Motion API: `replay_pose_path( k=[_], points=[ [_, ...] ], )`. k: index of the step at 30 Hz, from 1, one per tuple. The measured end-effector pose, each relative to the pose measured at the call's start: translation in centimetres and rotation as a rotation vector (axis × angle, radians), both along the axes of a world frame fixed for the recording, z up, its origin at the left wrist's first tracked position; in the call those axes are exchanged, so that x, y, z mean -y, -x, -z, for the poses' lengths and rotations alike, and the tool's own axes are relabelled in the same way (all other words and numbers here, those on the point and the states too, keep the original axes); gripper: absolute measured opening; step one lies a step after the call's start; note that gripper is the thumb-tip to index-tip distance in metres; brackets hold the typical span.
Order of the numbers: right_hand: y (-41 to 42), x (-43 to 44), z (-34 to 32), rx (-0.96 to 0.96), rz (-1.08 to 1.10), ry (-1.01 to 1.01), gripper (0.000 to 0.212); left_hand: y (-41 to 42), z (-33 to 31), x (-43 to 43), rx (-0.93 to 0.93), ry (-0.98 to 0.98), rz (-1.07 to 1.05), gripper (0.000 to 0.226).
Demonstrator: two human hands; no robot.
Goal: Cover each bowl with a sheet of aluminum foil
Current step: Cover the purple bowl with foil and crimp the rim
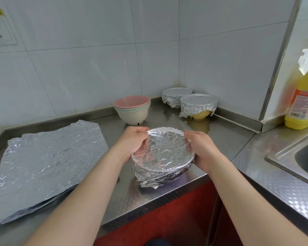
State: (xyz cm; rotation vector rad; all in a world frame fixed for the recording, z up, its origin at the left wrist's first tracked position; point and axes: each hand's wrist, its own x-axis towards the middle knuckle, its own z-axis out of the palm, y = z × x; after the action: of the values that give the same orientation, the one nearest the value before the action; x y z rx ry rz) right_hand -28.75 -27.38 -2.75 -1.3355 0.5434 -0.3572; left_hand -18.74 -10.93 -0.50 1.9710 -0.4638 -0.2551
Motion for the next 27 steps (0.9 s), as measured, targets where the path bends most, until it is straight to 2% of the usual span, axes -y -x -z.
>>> replay_pose_path(
  k=[3,6,9,14,18,20,27],
  points=[
    [-0.5,-0.1,0.3,-0.011,0.000,0.021,0.015,0.1,0.3,0.3,-0.039,0.034,-0.005,0.028],
    [-0.5,-0.1,0.3,-0.009,0.007,0.032,0.025,0.0,0.4,0.4,-0.044,0.030,-0.012,0.040],
    [-0.1,0.0,-0.1,-0.017,-0.020,0.019,0.019,0.1,0.3,0.1,-0.049,-0.011,0.020,0.043],
    [-0.1,1.1,-1.0,-0.062,-0.058,0.221,0.023,-1.4,-0.6,-0.5,0.010,-0.086,0.032,0.028],
    [-0.6,0.6,-1.2,-0.097,-0.150,0.315,0.030,-1.7,-1.1,0.0,0.039,-0.160,0.199,0.025],
    [-1.0,0.3,-1.2,-0.102,-0.179,0.343,0.035,-1.4,-1.1,0.5,0.044,-0.186,0.227,0.027],
    [-1.5,0.9,-0.6,-0.113,-0.200,0.350,0.032,-0.6,-0.7,0.7,0.017,-0.134,0.183,0.027]
  ],
)
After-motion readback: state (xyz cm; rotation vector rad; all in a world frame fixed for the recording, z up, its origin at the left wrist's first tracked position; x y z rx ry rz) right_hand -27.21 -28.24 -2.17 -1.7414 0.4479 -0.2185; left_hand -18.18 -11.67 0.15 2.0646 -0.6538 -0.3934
